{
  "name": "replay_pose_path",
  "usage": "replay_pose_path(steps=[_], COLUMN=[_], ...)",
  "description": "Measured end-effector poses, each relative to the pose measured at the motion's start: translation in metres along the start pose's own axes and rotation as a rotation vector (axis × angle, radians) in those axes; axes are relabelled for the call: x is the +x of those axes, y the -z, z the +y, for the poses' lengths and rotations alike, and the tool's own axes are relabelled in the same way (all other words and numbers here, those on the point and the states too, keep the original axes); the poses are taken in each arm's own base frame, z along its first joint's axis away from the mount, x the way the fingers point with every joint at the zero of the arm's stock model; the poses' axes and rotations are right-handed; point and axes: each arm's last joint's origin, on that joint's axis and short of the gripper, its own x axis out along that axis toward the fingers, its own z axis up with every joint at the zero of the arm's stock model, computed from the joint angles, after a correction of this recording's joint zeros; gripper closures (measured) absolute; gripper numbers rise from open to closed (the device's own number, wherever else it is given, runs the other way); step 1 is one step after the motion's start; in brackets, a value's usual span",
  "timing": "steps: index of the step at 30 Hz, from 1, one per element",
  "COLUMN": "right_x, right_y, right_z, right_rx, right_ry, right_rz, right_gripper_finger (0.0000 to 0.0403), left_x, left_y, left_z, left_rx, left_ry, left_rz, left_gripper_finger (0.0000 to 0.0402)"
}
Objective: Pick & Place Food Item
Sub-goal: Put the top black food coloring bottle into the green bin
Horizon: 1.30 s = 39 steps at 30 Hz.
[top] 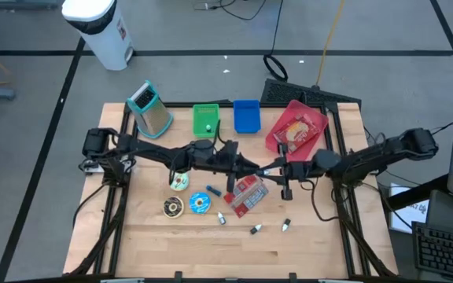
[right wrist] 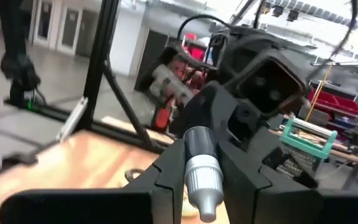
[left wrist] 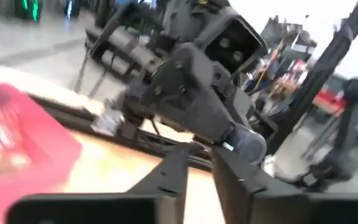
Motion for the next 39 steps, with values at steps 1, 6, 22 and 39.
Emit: replay_pose_path(steps=[1,6,22,39], right_x=[-0.002,-0.008,0.008,0.02], right_y=[-0.001,0.007,-0.002,0.005], right_z=[0.0,0.001,0.0,-0.014], right_rx=[-0.025,-0.112,-0.365,-0.497], right_ry=[0.003,0.0,0.083,0.204], right_rz=[0.019,0.148,0.195,0.266], right_gripper_finger=[0.0336,0.0336,0.0335,0.0336], left_x=[0.0,-0.001,-0.002,0.003], left_y=[0.0,-0.006,0.002,0.0], left_z=[0.002,0.006,0.015,0.004], left_rx=[-0.052,-0.214,-0.367,-0.416], left_ry=[-0.005,-0.013,-0.157,-0.104], left_rz=[0.001,-0.027,-0.019,-0.004], left_gripper_finger=[0.0307,0.0222,0.0104,0.0104])
